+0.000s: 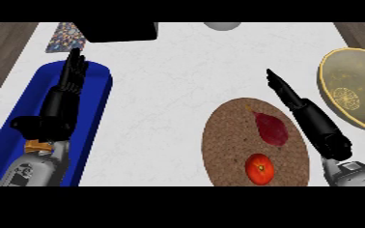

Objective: Pick the pear from the placemat and place it in the bowl

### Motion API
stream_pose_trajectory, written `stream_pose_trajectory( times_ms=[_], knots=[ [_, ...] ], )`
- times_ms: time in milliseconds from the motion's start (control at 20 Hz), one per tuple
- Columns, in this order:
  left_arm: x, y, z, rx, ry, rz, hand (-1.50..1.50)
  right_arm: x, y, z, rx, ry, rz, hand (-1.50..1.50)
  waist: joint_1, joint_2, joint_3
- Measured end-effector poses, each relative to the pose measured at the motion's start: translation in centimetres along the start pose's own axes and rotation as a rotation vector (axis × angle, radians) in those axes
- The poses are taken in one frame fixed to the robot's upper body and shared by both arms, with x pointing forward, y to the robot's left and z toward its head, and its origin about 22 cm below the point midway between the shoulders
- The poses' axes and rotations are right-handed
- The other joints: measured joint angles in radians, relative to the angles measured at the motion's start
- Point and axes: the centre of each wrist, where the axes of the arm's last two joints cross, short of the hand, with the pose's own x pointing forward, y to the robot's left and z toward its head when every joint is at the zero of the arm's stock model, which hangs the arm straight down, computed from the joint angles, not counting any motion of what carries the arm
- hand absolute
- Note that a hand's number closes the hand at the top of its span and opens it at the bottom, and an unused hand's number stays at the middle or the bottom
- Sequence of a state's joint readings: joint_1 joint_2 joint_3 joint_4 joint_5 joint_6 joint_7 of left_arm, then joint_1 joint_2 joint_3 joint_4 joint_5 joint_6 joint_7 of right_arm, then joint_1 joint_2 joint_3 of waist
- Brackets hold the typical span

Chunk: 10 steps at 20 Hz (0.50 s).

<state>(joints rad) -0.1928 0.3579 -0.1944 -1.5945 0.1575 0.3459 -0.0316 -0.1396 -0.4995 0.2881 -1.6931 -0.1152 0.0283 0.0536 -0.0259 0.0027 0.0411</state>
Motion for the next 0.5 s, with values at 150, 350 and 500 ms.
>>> stream_pose_trajectory(
  times_ms=[150, 350, 500],
  knots=[
    [-0.4, -0.9, 0.3, -0.076, 0.015, -0.007, 0.00, -1.1, -0.6, 0.2, -0.041, -0.004, -0.111, 1.50, 0.008, 0.000, -0.021],
    [-0.5, -2.8, 1.3, -0.238, 0.055, 0.025, 0.00, -2.0, -4.0, 0.3, -0.119, -0.002, -0.171, 1.50, 0.012, 0.004, -0.034],
    [-0.9, -4.2, 1.9, -0.341, 0.089, 0.057, 0.00, -5.1, -4.2, 0.4, -0.153, 0.080, -0.197, -1.50, 0.025, 0.006, -0.037]
  ],
)
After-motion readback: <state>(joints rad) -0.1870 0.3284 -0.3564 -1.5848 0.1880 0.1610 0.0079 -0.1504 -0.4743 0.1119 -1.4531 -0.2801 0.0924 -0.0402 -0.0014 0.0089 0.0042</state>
